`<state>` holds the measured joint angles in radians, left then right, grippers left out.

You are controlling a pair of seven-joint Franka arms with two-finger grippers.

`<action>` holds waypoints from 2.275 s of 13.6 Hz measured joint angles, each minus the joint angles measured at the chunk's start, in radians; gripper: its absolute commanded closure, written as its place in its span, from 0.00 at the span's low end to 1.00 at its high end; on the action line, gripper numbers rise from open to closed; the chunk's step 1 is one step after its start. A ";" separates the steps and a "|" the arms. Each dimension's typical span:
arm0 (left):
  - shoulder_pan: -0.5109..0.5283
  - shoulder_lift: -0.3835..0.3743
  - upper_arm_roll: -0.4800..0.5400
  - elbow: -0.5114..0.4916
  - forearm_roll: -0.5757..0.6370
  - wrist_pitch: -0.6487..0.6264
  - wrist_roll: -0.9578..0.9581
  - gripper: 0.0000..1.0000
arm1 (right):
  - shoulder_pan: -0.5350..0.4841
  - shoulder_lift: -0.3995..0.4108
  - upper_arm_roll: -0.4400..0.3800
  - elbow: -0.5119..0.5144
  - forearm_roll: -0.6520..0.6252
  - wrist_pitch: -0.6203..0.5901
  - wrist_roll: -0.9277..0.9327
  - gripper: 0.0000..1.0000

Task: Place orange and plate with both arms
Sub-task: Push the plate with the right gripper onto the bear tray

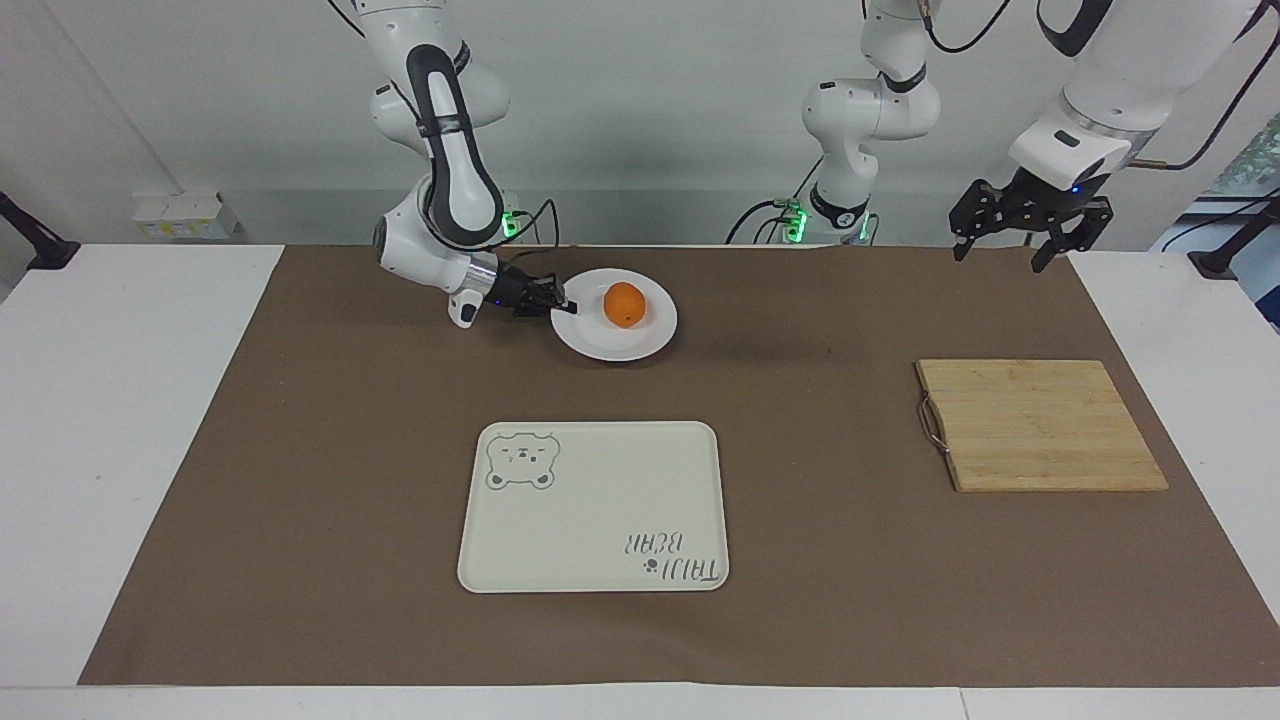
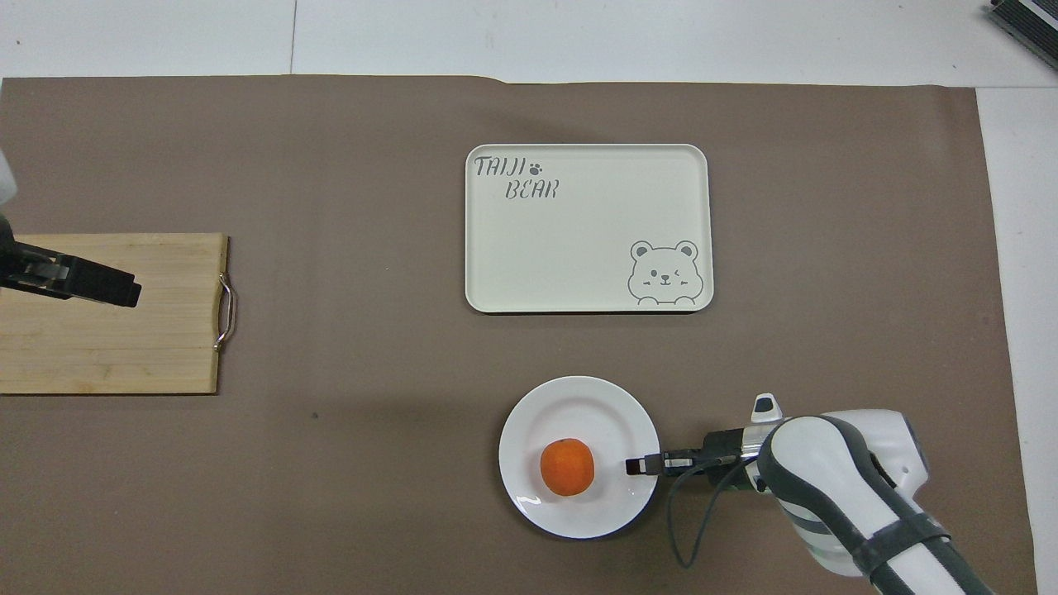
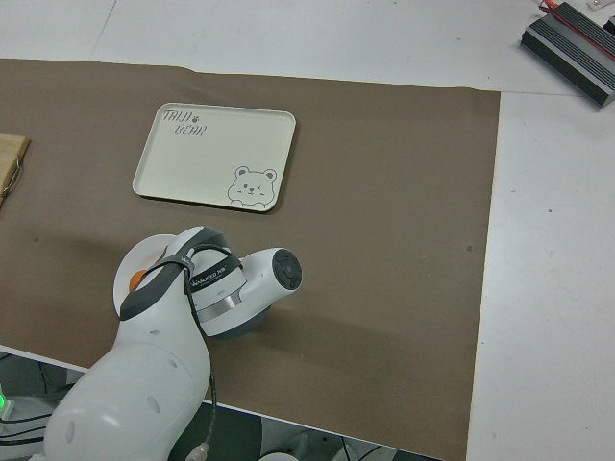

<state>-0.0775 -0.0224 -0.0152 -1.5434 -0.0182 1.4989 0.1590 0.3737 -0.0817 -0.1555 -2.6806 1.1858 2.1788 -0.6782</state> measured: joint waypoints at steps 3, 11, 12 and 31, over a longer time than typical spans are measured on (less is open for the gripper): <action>0.000 0.000 -0.001 0.000 0.000 0.000 0.000 0.00 | 0.000 0.004 0.000 0.021 0.000 -0.012 0.000 1.00; 0.000 0.000 -0.010 0.000 0.000 0.001 0.001 0.00 | -0.027 0.028 -0.008 0.118 0.006 -0.106 0.042 1.00; 0.000 0.000 -0.011 0.000 0.000 0.001 0.001 0.00 | -0.027 0.028 -0.008 0.137 0.006 -0.108 0.067 1.00; 0.000 0.000 -0.012 0.000 0.000 0.002 0.001 0.00 | -0.197 0.404 -0.014 0.821 -0.152 -0.284 0.371 1.00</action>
<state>-0.0777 -0.0224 -0.0272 -1.5434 -0.0182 1.5008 0.1600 0.1769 0.3227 -0.1698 -1.8600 1.0337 1.8950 -0.3075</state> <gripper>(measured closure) 0.000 0.943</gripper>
